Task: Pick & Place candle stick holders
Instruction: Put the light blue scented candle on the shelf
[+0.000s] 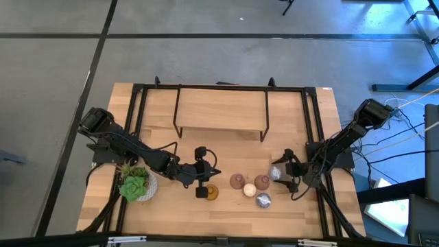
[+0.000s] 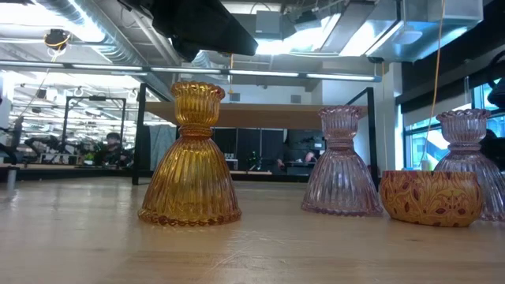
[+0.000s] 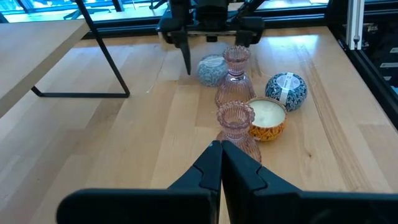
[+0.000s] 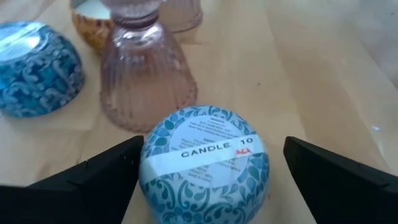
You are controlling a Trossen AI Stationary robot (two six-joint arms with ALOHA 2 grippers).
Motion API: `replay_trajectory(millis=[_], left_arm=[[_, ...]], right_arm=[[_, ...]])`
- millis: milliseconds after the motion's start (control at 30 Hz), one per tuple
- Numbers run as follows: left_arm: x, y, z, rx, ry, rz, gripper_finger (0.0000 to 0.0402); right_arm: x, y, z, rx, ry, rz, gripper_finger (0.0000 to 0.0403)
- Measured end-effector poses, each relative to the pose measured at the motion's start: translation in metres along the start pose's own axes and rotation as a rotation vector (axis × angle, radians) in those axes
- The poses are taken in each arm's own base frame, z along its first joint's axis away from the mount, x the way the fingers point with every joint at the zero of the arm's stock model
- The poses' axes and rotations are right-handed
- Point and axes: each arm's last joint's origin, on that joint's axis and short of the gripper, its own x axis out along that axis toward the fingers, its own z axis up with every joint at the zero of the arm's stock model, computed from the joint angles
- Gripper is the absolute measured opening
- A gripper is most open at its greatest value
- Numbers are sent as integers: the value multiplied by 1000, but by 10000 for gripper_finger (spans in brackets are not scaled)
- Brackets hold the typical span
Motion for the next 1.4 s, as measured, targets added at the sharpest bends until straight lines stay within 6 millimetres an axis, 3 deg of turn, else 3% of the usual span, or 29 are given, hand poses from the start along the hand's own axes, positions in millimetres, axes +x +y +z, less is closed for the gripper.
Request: replay_trajectory(millis=[700,1400], left_arm=[[-2,-4,-1,6,-1,-10,2],[-2,-4,-1,6,-2,-8,2]], right_arm=[[17,-3,1,114,43,19,387],[28,1,0,82,48,-21,387]])
